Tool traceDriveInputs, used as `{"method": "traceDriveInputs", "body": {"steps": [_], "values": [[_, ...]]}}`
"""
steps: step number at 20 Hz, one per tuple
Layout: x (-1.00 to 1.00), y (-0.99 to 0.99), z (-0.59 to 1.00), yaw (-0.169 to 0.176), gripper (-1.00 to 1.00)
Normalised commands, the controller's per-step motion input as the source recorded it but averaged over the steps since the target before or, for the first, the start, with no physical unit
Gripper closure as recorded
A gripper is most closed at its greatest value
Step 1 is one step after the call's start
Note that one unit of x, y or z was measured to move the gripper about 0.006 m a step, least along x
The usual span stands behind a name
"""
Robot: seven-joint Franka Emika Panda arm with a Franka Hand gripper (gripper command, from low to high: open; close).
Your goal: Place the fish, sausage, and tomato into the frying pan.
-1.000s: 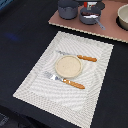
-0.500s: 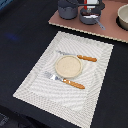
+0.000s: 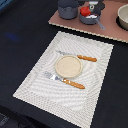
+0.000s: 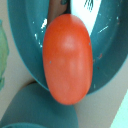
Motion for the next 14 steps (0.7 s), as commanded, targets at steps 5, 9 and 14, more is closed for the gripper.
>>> {"method": "traceDriveInputs", "body": {"steps": [5,9,14], "values": [[0.10,0.11,0.87,-0.027,-1.00],[0.00,0.00,0.00,0.000,-1.00],[0.00,0.00,0.00,0.000,-1.00]]}}
